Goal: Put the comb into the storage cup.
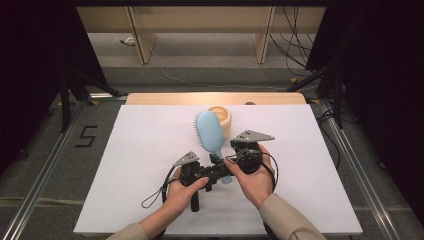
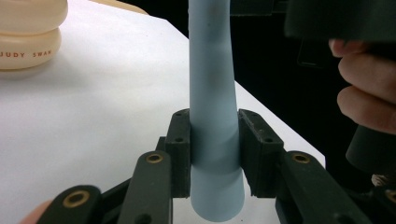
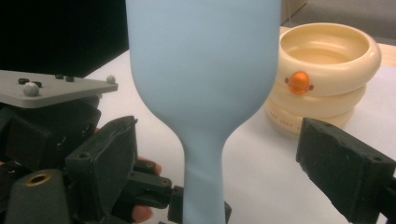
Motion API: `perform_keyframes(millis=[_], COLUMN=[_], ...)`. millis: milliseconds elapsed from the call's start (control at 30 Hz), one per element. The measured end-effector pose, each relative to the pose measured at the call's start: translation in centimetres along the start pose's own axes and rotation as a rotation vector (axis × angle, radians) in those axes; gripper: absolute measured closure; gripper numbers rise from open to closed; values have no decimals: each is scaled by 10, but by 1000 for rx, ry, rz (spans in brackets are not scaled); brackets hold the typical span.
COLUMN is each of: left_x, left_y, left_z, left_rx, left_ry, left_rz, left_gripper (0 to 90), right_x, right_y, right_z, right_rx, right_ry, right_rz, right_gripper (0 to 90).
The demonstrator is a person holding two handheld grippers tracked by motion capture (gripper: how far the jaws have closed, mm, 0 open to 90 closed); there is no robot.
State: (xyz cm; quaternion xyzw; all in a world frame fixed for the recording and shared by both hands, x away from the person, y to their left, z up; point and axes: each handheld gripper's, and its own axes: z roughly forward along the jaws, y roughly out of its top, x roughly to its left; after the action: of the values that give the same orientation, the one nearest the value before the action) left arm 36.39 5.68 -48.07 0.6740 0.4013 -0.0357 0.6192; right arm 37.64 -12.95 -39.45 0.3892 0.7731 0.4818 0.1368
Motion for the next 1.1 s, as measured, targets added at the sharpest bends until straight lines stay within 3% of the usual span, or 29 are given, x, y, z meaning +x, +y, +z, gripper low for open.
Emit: perform_keyframes(millis=[333,833,1100], left_x=[0,0,0], left_y=[-1,-1,-2], left_z=[0,0,1], left_rx=[3,5,8], left_ry=[-5,-10,-13], left_rz=[2,6,12], left_gripper=[663,663,663], right_x=[-4,-10,-11], right_y=[10,34,43], right_z=[-10,-24,-24], right_rx=[-23,-107,-126], right_ry=[-14,-29,-24], right_rz=[-6,-13,-9], right_gripper=[127,111,107])
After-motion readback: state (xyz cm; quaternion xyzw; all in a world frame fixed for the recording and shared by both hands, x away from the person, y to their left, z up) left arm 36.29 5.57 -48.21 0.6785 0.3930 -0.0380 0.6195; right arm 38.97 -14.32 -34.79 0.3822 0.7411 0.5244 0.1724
